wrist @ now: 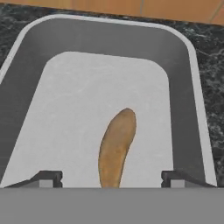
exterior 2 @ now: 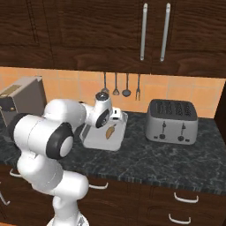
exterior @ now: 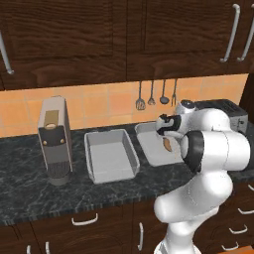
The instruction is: Place one sweet potato and one fish in each tupperware on the nearby counter, to pack two identical lunches.
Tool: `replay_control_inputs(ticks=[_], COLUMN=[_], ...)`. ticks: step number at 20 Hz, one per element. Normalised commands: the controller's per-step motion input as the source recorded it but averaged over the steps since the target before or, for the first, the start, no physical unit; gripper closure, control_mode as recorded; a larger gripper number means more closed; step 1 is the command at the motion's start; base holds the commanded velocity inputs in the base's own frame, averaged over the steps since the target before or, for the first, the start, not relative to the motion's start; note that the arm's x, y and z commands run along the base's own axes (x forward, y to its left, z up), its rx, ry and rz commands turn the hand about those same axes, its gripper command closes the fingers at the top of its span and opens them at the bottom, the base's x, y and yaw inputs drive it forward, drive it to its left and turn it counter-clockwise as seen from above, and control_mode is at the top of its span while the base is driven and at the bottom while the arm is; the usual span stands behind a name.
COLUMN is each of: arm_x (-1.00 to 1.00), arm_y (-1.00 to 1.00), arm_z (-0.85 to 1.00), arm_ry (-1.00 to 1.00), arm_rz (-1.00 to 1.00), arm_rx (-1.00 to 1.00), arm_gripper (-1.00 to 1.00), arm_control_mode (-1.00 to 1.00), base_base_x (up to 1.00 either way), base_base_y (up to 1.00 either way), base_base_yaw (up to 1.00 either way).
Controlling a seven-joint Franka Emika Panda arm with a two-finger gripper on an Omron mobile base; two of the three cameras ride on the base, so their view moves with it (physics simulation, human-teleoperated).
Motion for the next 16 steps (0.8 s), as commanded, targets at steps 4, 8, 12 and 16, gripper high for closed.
replay_control_inputs(ticks=[4,8,12,16], arm_x=[-1.0,-1.0,-1.0,-0.75], arm_y=[0.34,0.47,0.26,0.17], arm_z=[0.26,0.09,0.24,0.0], arm_ry=[-0.2,-0.2,-0.09,-0.01], arm_rz=[-0.04,0.0,-0.01,-0.03], arm_rx=[-0.01,0.0,0.0,0.0], arm_gripper=[-1.0,-1.0,-1.0,-1.0], arm_control_mode=[-1.0,-1.0,-1.0,1.0], base_base_x=[0.0,0.0,0.0,-0.25], base_base_y=[0.0,0.0,0.0,0.05], base_base_yaw=[0.0,0.0,0.0,-0.01])
